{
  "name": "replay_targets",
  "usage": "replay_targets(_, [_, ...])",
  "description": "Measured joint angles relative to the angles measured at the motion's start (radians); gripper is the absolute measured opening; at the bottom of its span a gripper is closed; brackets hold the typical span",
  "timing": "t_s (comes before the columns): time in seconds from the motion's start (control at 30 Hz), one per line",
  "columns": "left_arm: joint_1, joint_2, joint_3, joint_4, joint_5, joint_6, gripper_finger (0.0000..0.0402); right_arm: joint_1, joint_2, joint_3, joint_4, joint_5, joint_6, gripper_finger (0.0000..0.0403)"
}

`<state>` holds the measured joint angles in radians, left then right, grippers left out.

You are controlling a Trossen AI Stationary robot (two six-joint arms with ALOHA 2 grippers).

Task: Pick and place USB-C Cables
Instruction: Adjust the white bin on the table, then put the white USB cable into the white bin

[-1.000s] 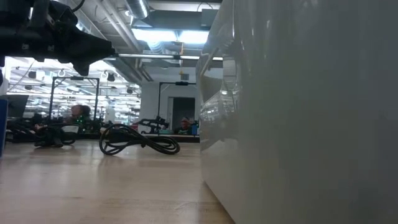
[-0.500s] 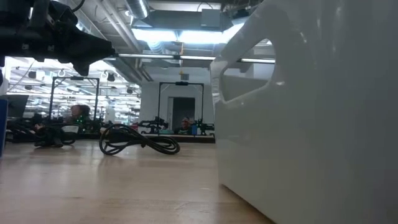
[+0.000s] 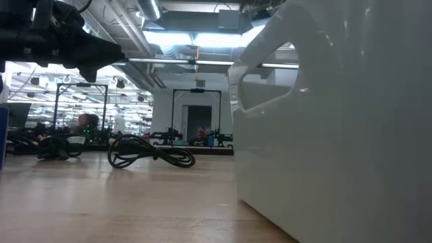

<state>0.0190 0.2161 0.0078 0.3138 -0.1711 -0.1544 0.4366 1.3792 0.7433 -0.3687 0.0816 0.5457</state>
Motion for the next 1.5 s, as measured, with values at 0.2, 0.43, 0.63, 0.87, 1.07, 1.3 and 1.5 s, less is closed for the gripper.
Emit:
replay_targets(0.2, [0.000,0.000,0.000,0.000,0.000,0.000,0.0099,0.001,0.000,0.000,0.001,-0.115,0.010,0.0116])
replay_targets(0.43, [0.000,0.000,0.000,0.000,0.000,0.000,0.0099,0.000,0.000,0.000,0.001,-0.172,0.026,0.0116])
replay_targets(0.63, [0.000,0.000,0.000,0.000,0.000,0.000,0.0099,0.000,0.000,0.000,0.007,-0.236,0.026,0.0116])
replay_targets(0.87, [0.000,0.000,0.000,0.000,0.000,0.000,0.0099,0.000,0.000,0.000,0.007,-0.276,0.025,0.0116])
replay_targets(1.07, [0.000,0.000,0.000,0.000,0.000,0.000,0.0099,0.000,0.000,0.001,0.005,-0.285,0.020,0.0116])
replay_targets(1.3, [0.000,0.000,0.000,0.000,0.000,0.000,0.0099,-0.009,-0.001,0.002,-0.199,-0.069,0.027,0.0116])
replay_targets(1.5, [0.000,0.000,0.000,0.000,0.000,0.000,0.0099,-0.016,-0.001,0.002,-0.568,0.167,0.235,0.0116])
